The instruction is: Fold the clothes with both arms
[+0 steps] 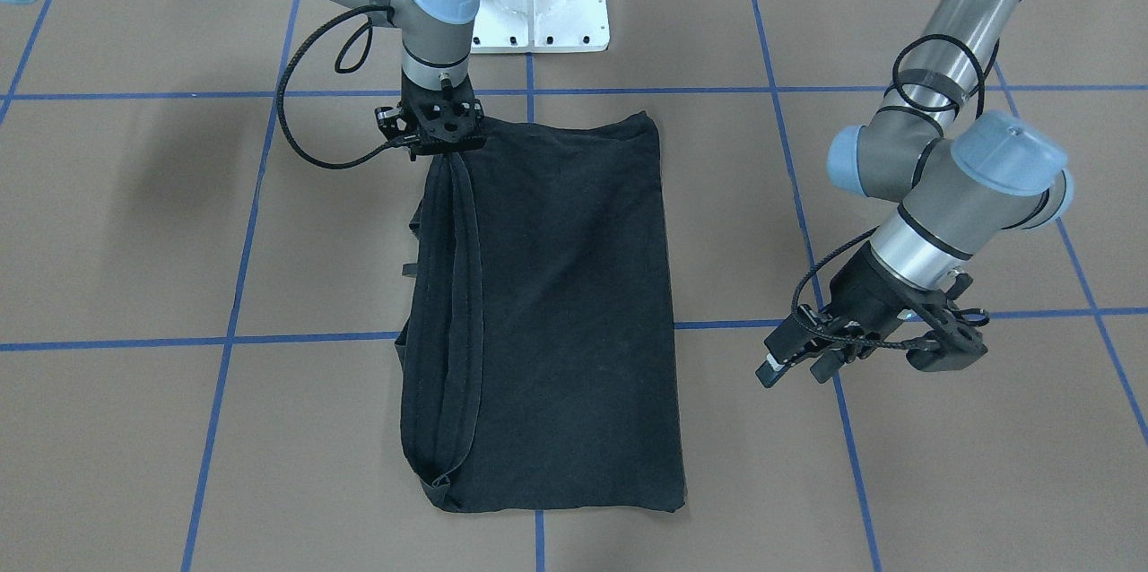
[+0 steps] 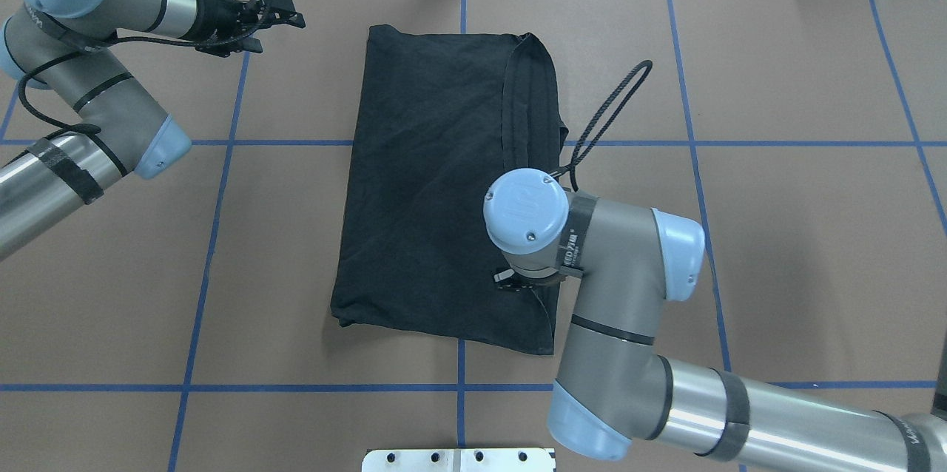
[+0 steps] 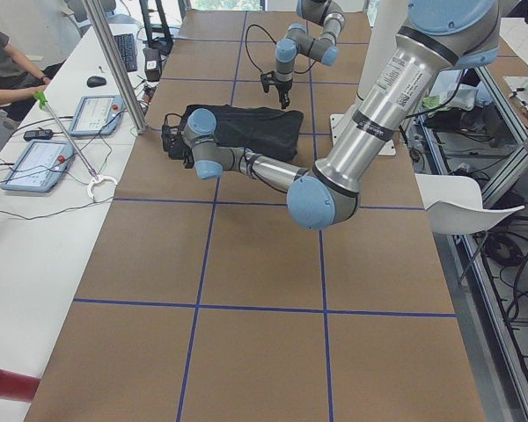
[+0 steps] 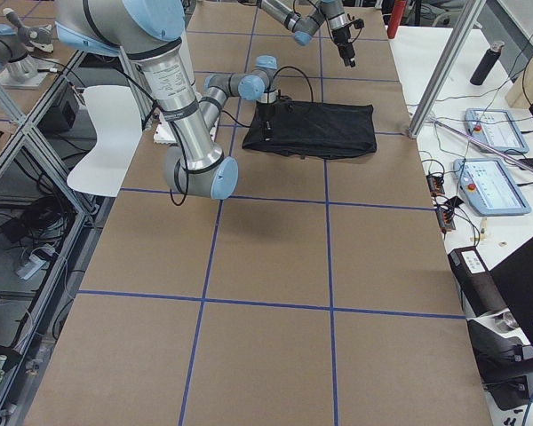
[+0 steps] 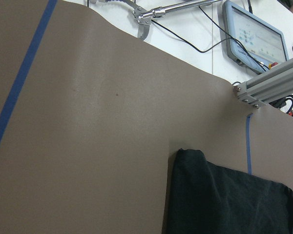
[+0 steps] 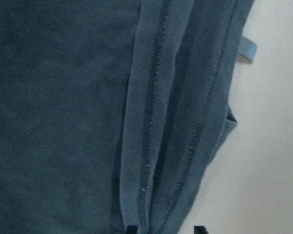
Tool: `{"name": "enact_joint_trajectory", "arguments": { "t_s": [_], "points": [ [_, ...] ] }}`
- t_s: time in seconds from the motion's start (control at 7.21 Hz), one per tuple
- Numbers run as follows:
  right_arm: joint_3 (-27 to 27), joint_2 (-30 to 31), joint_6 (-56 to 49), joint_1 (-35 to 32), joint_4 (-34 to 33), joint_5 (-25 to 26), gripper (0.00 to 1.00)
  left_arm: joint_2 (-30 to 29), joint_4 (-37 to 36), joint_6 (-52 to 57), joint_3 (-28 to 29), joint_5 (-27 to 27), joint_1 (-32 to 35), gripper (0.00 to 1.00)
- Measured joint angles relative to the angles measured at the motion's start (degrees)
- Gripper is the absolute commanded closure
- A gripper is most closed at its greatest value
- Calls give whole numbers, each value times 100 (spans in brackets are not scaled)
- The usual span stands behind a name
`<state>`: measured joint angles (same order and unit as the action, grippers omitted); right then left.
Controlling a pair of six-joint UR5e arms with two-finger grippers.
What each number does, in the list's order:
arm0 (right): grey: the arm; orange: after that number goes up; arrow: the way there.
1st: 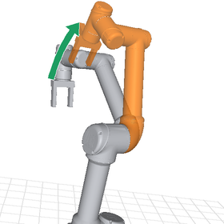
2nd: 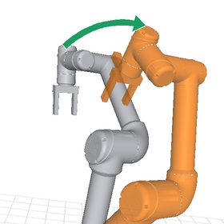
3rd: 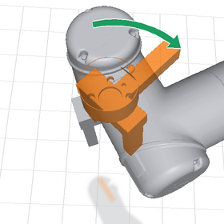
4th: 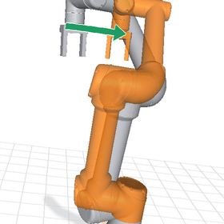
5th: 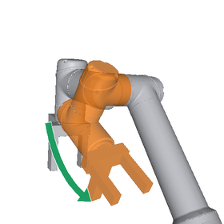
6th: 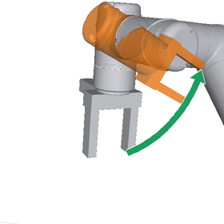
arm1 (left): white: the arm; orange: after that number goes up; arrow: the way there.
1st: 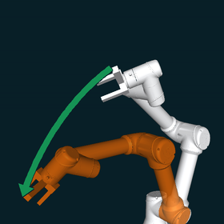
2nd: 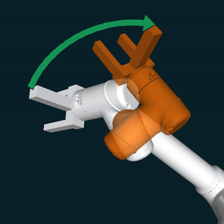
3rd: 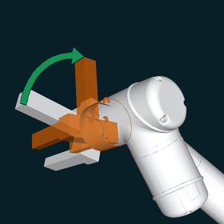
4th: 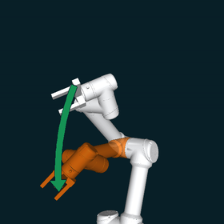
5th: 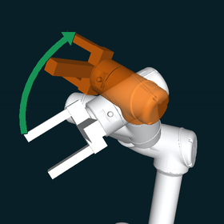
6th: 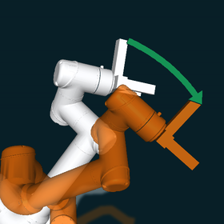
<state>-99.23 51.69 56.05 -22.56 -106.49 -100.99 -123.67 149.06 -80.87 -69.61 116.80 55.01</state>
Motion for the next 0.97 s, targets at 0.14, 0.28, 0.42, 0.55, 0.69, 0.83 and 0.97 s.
{"name": "enact_joint_trajectory", "arguments": {
  "t_s": [0.14,0.28,0.42,0.55,0.69,0.83,0.97],
  "points": [
    [232,-140,0,3,153,15,51,0,0,8,0,0,3,0],
    [382,-196,-3,5,253,44,51,-3,0,14,0,0,7,0],
    [492,-223,-28,5,298,88,51,-10,0,17,0,1,8,0],
    [565,-238,-77,1,312,145,52,-10,0,18,0,1,8,0],
    [598,-243,-138,-29,310,202,52,-5,0,17,0,1,5,0],
    [604,-236,-230,-102,296,217,53,-6,0,11,0,0,0,0],
    [594,-210,-335,-192,278,210,53,-11,0,3,0,1,-4,0]
  ]
}}
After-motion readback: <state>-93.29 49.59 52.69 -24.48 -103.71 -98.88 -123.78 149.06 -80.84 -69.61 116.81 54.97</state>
